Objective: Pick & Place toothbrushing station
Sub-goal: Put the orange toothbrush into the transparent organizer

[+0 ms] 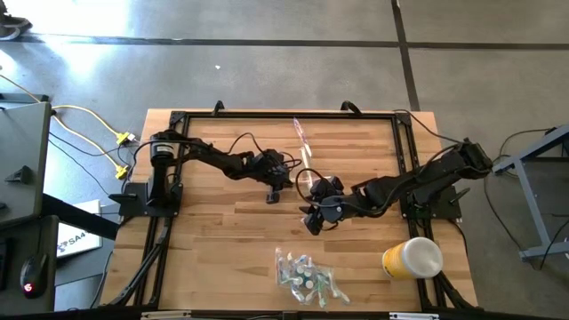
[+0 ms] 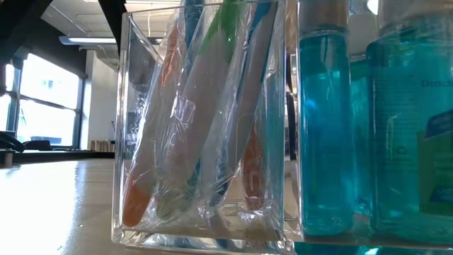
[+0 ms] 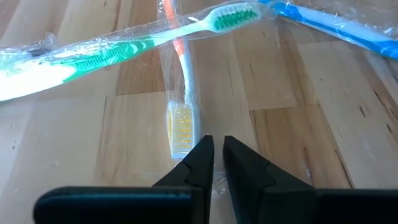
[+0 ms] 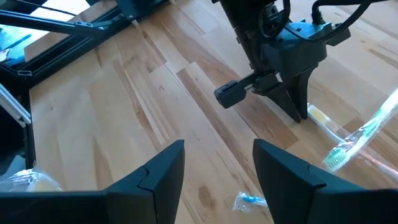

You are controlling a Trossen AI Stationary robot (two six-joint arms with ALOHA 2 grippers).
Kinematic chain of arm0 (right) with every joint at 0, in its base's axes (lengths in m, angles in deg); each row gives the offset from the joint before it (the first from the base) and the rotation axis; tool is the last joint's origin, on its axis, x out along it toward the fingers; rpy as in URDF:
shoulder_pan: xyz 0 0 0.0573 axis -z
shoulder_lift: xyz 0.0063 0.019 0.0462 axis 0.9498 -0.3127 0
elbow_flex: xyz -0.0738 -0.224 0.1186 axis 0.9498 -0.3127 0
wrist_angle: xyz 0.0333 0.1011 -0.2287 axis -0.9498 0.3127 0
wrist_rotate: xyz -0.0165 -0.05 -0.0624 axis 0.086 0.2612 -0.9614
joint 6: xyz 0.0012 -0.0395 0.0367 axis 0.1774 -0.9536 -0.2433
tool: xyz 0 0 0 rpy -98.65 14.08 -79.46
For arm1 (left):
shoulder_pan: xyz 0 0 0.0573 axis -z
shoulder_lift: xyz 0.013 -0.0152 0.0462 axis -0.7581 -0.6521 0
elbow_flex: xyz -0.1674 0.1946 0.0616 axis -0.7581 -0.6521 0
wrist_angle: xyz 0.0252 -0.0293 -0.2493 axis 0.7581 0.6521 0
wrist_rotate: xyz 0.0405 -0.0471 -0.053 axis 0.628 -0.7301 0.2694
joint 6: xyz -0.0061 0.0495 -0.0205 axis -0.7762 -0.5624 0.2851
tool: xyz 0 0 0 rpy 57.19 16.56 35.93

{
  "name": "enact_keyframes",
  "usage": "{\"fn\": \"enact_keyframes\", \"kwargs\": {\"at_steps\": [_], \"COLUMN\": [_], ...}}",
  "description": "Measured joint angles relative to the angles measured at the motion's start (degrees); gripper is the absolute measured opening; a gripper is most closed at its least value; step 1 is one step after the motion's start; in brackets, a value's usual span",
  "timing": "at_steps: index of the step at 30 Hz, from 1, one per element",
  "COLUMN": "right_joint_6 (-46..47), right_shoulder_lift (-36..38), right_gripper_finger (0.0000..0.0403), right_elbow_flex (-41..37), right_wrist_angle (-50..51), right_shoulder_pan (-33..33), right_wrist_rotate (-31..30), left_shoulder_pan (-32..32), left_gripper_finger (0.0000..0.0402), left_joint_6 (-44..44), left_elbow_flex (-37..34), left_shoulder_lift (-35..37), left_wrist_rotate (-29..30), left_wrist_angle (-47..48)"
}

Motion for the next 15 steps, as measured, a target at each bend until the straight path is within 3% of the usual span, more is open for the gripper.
{"fn": "enact_keyframes", "kwargs": {"at_steps": [7, 11, 15], "right_joint_6": [0.0, -0.5, -1.6], "right_shoulder_lift": [0.0, 0.0, 0.0], "right_gripper_finger": [0.0183, 0.0183, 0.0183], "right_elbow_flex": [0.0, 0.0, 0.0], "right_wrist_angle": [0.0, 0.1, 0.3], "right_shoulder_pan": [0.0, 0.0, 0.1], "right_wrist_rotate": [0.0, 0.0, 0.0], "left_shoulder_pan": [0.1, 1.1, 3.0], "left_gripper_finger": [0.01, 0.0128, 0.0133], "left_joint_6": [2.8, 3.2, 0.7], "left_elbow_flex": [0.0, 0.0, -0.1], "left_shoulder_lift": [0.0, 2.2, 6.0], "left_wrist_rotate": [-0.4, 0.1, 5.0], "left_wrist_angle": [0.4, 6.3, 11.8]}}
